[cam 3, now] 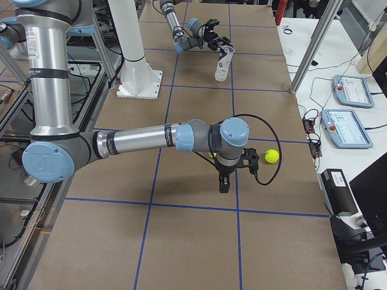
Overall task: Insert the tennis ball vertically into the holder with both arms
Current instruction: 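Lower the upright can onto the table with the left gripper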
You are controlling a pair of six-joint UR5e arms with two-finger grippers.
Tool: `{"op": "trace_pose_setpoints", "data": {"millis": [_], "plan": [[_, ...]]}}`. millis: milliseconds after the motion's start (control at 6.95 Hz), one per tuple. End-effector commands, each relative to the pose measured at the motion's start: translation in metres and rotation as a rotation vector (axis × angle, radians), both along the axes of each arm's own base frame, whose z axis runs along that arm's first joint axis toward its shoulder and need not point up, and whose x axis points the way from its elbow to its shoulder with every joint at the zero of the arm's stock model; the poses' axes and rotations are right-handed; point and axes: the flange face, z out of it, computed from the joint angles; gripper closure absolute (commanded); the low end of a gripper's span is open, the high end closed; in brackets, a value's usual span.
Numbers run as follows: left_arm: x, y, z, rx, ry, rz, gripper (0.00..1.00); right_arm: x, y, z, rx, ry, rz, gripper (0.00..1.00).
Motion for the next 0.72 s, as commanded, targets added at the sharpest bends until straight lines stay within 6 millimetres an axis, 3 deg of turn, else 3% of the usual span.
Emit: {"op": "trace_pose_setpoints", "data": {"millis": [0, 288, 575], "plan": [[0.003, -0.001, -0.001, 0.000, -0.002, 0.000, 0.64, 0.000, 0.000, 0.000, 0.000, 0.000, 0.000, 0.01], [0.007, -0.003, 0.010, -0.010, -0.025, 0.000, 0.63, 0.000, 0.000, -0.001, 0.000, 0.000, 0.001, 0.01], [0.009, -0.002, 0.007, 0.029, -0.071, -0.027, 0.63, 0.000, 0.000, -0.001, 0.001, 0.000, 0.000, 0.01]]}}
